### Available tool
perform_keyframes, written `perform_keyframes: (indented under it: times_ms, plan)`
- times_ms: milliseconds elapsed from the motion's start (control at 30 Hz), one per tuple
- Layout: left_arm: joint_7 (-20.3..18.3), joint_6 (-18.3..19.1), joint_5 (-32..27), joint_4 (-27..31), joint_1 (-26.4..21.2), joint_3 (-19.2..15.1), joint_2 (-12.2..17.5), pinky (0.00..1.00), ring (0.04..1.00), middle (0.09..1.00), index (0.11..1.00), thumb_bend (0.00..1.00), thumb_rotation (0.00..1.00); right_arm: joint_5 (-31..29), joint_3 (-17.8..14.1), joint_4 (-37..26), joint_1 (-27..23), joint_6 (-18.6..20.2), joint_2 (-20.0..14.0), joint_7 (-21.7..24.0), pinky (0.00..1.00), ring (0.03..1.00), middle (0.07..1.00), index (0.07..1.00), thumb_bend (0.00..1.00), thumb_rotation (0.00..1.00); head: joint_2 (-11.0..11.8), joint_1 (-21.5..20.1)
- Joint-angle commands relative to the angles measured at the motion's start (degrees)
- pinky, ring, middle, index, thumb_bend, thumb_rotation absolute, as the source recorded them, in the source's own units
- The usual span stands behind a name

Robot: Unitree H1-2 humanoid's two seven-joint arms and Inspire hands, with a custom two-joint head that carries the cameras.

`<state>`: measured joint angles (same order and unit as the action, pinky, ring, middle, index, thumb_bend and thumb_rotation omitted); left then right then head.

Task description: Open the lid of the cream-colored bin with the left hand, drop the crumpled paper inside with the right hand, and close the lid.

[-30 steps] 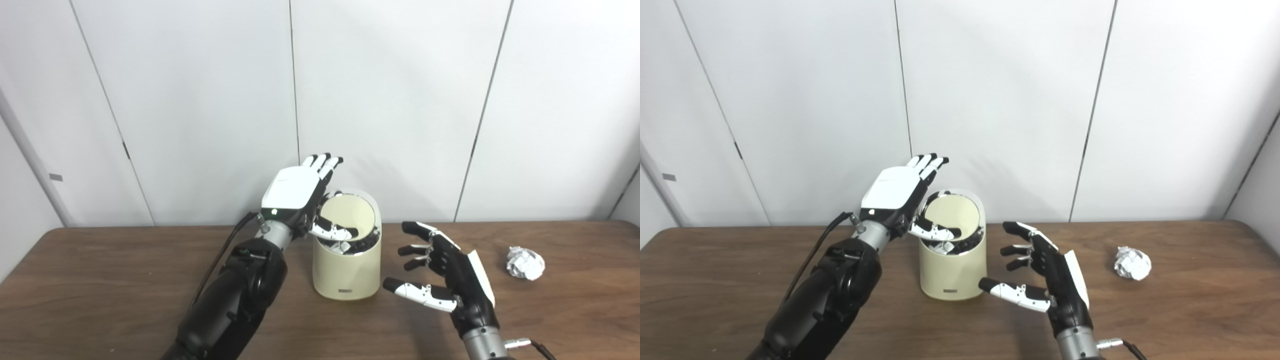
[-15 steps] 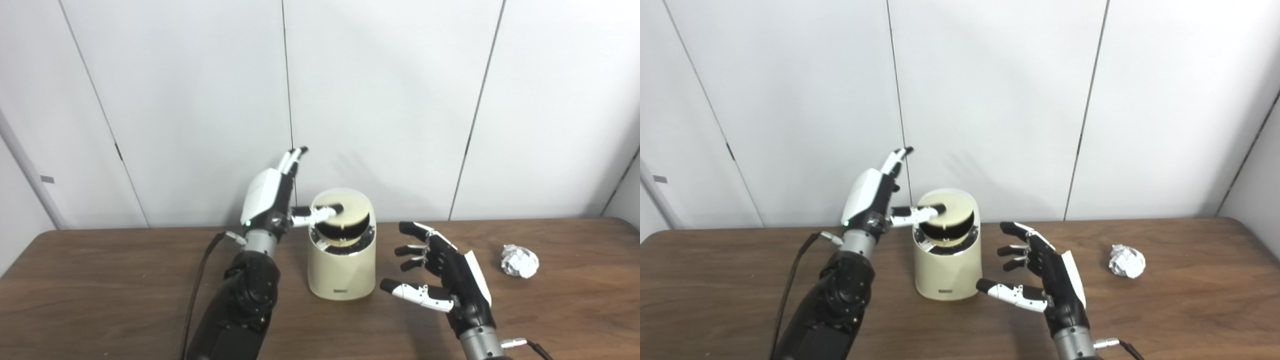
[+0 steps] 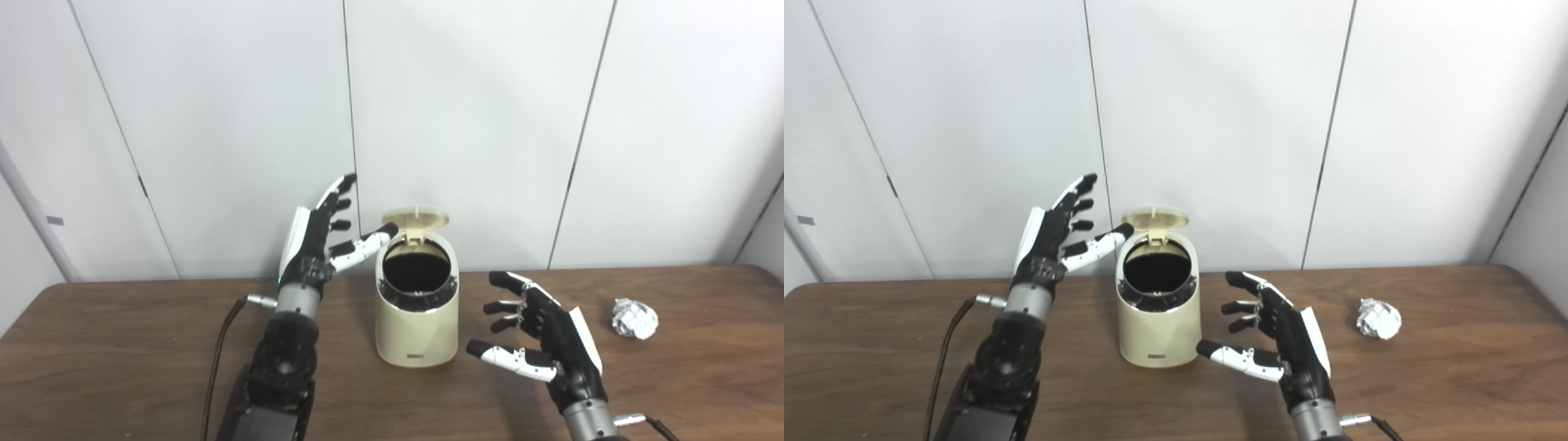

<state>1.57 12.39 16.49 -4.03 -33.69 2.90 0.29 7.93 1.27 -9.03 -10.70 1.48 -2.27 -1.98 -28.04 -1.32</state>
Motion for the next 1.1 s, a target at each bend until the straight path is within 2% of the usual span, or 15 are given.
perform_keyframes:
  times_ms: [0,67,133,233,300,433,633,800,1067]
  plan:
    - [-0.8,-0.8,-3.1,3.2,-0.7,-1.2,0.2,0.8,0.865,0.886,0.908,0.66,0.31,-0.2,0.0,-1.0,-1.5,-1.8,0.1,0.0,0.51,0.644,0.804,0.75,0.73,0.18,-0.1,-0.1]
    - [-1.4,-2.1,-5.5,4.0,0.9,-1.7,0.3,0.79,0.866,0.882,0.903,0.66,0.32,-0.2,-0.1,-1.0,-1.5,-1.8,0.0,0.0,0.51,0.645,0.805,0.752,0.73,0.19,-0.1,0.1]
    - [-1.6,-3.4,-7.0,4.5,2.3,-2.0,0.5,0.73,0.846,0.869,0.893,0.66,0.32,-0.3,-0.1,-1.1,-1.5,-1.4,0.0,0.0,0.51,0.645,0.803,0.752,0.73,0.19,-0.2,0.2]
    - [-1.8,-4.8,-8.1,5.2,4.6,-2.0,1.0,0.71,0.834,0.862,0.898,0.69,0.37,-0.8,-0.2,-0.8,-1.4,-2.0,-0.1,0.2,0.51,0.645,0.803,0.747,0.73,0.17,0.0,0.3]
    - [-1.8,-6.0,-8.3,5.2,5.7,-1.8,1.4,0.79,0.854,0.871,0.913,0.71,0.42,-0.7,-0.1,-0.8,-1.4,-2.1,-0.2,0.2,0.52,0.645,0.805,0.749,0.72,0.15,-0.1,0.4]
    - [-1.9,-8.9,-8.8,4.6,7.9,-1.8,2.0,0.88,0.884,0.885,0.935,0.75,0.46,-0.4,0.0,-0.9,-1.2,-2.2,-0.5,0.3,0.52,0.642,0.805,0.751,0.72,0.13,-0.1,0.5]
    - [-2.1,-11.4,-10.2,4.5,11.2,-2.2,2.8,0.91,0.919,0.912,0.963,0.78,0.48,-0.3,0.0,-1.2,-1.0,-2.1,-1.0,0.5,0.52,0.644,0.809,0.757,0.71,0.12,0.0,0.3]
    - [-2.6,-12.9,-12.2,4.0,13.8,-2.7,2.8,0.92,0.926,0.928,0.984,0.8,0.45,-0.3,-0.1,-1.0,-0.9,-2.4,-1.2,0.5,0.52,0.646,0.811,0.76,0.71,0.11,0.5,-0.4]
    - [-2.8,-17.1,-12.4,3.2,17.9,-2.2,3.1,0.73,0.851,0.889,0.953,0.79,0.38,-1.9,-0.5,0.6,-0.8,-3.8,-1.2,0.6,0.55,0.661,0.816,0.771,0.72,0.1,1.3,-0.8]
